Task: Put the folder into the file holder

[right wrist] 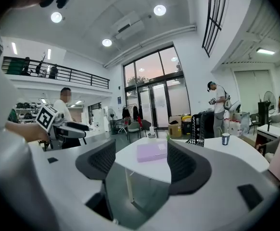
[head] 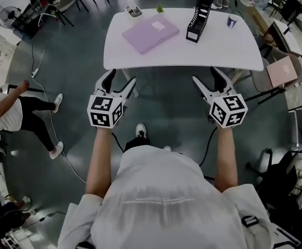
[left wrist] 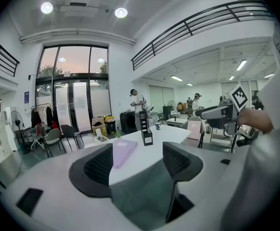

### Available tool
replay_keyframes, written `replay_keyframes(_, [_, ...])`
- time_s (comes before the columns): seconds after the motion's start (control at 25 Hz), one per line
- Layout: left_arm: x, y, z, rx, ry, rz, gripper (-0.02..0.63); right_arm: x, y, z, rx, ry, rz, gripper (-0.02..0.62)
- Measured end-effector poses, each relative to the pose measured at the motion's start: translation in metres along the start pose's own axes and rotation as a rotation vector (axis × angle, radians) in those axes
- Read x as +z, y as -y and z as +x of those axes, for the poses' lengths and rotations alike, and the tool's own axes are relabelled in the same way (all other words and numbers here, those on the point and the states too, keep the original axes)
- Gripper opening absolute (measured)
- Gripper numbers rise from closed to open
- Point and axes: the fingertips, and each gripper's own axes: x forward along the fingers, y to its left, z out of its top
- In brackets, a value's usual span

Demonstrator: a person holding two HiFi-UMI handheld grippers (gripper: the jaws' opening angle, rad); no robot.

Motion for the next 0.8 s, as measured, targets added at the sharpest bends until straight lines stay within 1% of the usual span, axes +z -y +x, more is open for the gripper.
replay_keyframes(0.2, [-0.004, -0.004, 0.018, -0.012, -0.018, -0.023, 0.339, -0.005, 0.010, 0.012, 0.006, -0.015, 0.038, 0.327])
replay_keyframes(0.36, [-0.005, -0.012, 0.041, -0.036, -0.025, -0.030, 0.339, -0.006, 0.027, 0.029, -0.008, -0.028, 0.073, 0.325])
replay_keyframes(0.56, [-0.003, -0.047, 0.087, -0.049, -0.024, -0.051, 0.339, -0.001, 0.045, 0.071, -0.020, -0.041, 0.095, 0.323])
replay_keyframes(0.8, [0.001, -0.100, 0.172, -0.103, -0.035, -0.054, 0.339, 0.005, 0.080, 0.146, -0.067, -0.058, 0.119, 0.324])
